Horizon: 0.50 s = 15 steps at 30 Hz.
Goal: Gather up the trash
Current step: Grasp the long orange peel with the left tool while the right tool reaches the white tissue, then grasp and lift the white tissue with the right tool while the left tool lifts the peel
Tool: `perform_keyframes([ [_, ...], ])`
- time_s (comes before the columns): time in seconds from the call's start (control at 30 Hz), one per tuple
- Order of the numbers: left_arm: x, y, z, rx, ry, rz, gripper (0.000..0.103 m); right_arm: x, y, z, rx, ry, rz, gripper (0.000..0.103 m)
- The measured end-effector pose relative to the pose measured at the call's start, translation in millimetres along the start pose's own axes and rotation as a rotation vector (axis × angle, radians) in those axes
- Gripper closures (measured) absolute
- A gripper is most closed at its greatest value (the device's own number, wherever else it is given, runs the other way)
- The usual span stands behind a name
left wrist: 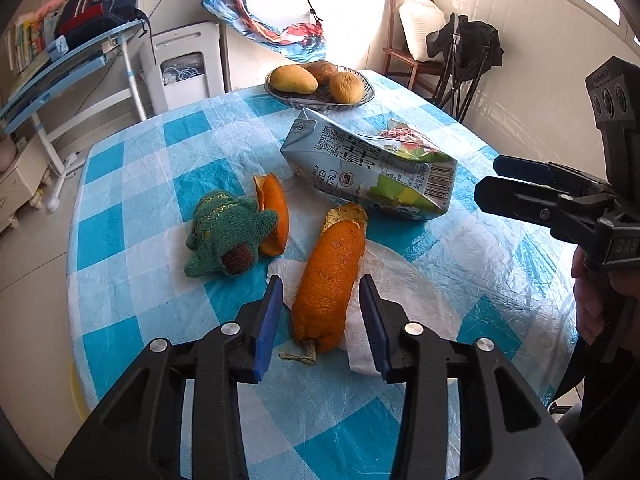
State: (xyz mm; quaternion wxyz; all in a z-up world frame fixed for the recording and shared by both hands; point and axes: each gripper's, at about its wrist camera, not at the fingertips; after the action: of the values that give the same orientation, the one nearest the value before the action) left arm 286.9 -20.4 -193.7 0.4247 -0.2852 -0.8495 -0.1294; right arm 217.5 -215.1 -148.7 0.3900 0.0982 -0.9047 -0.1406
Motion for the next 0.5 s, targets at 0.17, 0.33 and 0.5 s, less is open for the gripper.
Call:
perform_keyframes([
  [0.17,-12.6,-12.4,-0.5,-0.048,0.023,-0.02,0.077,-3.2,11.0,7.1,0.048,0.06,-0.008,0.006],
  [0.33,-2.9,-7.6,2.8,0.002,0.01,0.04,0.082,-7.8,29.5,20.8,0.129,0.123,-0.03,0.006],
  [0.5,6.4,-0.4,7.4,0.066,0.002,0.069,0.083,-16.2,47.2,33.1,0.184,0.159,-0.044,0.011],
])
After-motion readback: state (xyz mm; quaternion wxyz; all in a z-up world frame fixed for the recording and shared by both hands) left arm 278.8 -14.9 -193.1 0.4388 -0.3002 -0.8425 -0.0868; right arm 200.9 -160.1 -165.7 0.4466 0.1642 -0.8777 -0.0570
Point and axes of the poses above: each gripper's, at about its wrist camera, not at the fingertips, and x roughly against the way its jaws point, y to its left, z to its underside, and after that the axes turned 4 degrees about -x, right-handed
